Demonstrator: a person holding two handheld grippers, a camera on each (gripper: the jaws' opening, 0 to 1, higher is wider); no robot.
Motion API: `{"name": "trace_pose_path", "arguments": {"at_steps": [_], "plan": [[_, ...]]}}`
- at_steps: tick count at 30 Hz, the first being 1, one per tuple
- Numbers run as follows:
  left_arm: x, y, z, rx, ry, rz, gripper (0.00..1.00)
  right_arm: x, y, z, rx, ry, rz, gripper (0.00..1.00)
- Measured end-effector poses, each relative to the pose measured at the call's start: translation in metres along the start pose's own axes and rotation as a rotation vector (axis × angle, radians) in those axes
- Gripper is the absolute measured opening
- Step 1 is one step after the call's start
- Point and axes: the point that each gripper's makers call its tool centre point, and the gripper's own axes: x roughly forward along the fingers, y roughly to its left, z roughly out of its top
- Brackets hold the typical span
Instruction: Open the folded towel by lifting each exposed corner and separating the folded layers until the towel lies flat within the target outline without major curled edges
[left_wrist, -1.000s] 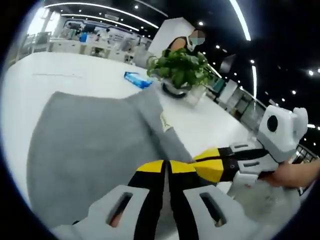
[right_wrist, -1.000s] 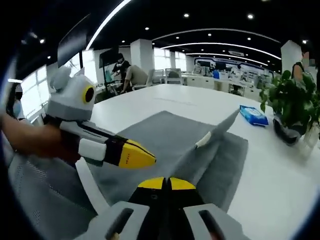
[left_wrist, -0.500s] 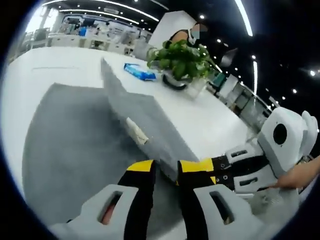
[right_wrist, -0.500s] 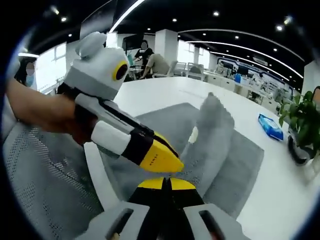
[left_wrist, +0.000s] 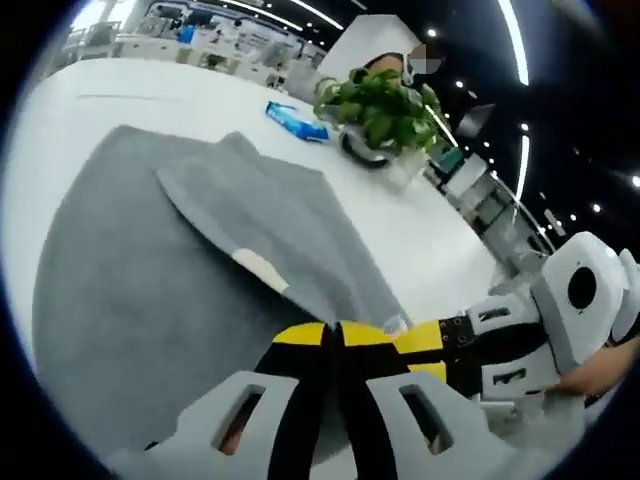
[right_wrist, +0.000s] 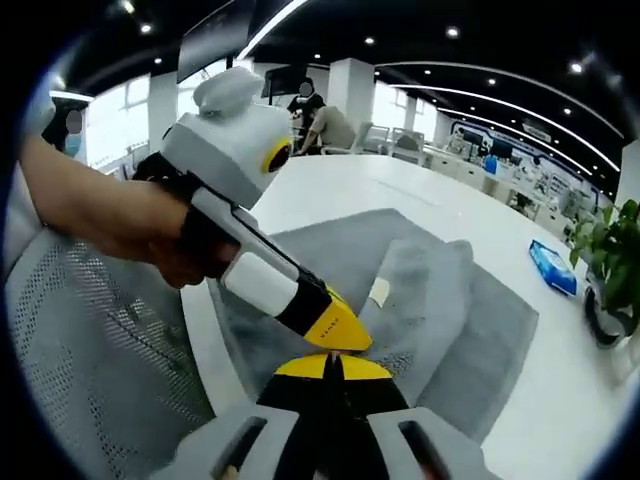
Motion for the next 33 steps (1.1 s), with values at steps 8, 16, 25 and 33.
{"name": "trace_pose_path", "arguments": {"at_steps": [8,16,25,33], "plan": [[-0.008,0.014,0.006,0.058,-0.016,0.08,0.01,-0.015,-0.012,0.019,0.152,-0.094,-0.016,0.0],[-0.017,0.037,0.015,0.035,-0.059,0.176,0.01,-0.019,-0.053,-0.012,0.181,0.022,-0.204,0.0],[-0.029,0.055,0.023,0.045,-0.088,0.246,0.01,-0.011,-0.056,-0.051,0.245,0.188,-0.208,0.0],[-0.042,0.07,0.03,-0.044,-0.084,0.212,0.01,-0.005,-0.055,-0.066,0.226,0.241,-0.193,0.0]]}}
